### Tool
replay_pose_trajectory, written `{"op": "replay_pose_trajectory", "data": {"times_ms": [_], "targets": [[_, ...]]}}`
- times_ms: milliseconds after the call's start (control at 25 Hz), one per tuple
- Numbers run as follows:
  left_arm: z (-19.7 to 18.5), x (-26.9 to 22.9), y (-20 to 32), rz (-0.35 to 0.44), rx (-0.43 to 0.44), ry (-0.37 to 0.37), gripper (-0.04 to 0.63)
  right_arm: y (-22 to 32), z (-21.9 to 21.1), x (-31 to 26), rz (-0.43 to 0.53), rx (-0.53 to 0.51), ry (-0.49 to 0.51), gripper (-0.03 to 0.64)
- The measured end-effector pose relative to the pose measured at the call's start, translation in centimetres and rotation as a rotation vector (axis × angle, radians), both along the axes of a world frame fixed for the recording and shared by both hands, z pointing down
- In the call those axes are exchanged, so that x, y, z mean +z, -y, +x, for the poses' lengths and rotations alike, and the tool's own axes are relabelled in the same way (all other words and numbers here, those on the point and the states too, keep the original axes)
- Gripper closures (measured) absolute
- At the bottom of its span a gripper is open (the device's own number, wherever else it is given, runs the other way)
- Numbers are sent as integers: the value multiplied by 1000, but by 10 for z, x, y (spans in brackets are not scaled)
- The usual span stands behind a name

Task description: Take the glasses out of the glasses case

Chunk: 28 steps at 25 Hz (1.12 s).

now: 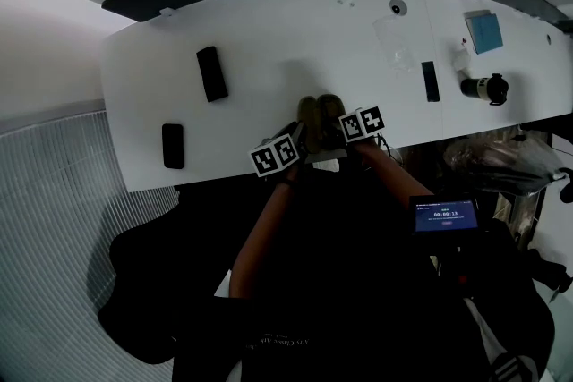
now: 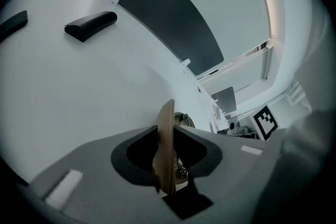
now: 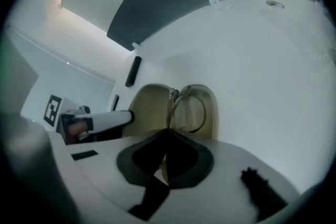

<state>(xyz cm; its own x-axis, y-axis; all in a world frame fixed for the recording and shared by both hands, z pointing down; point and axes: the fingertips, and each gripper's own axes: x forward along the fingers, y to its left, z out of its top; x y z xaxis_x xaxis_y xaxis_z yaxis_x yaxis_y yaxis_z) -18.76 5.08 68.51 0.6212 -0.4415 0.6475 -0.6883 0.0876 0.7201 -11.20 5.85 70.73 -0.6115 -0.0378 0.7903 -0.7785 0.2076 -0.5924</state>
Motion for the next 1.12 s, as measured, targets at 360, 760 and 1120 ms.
{"op": "replay_pose_trajectory", "data": {"times_ms": [360, 760, 1120], "targets": [[-22, -10, 18, 32, -46, 74, 499, 23, 21, -74, 14, 115, 281, 603], [-33, -16, 21, 17, -71, 153, 497, 41, 110, -11, -63, 187, 207, 603], [-34, -20, 21, 17, -102, 215, 495, 32, 116, 19, -100, 168, 205, 603]]}}
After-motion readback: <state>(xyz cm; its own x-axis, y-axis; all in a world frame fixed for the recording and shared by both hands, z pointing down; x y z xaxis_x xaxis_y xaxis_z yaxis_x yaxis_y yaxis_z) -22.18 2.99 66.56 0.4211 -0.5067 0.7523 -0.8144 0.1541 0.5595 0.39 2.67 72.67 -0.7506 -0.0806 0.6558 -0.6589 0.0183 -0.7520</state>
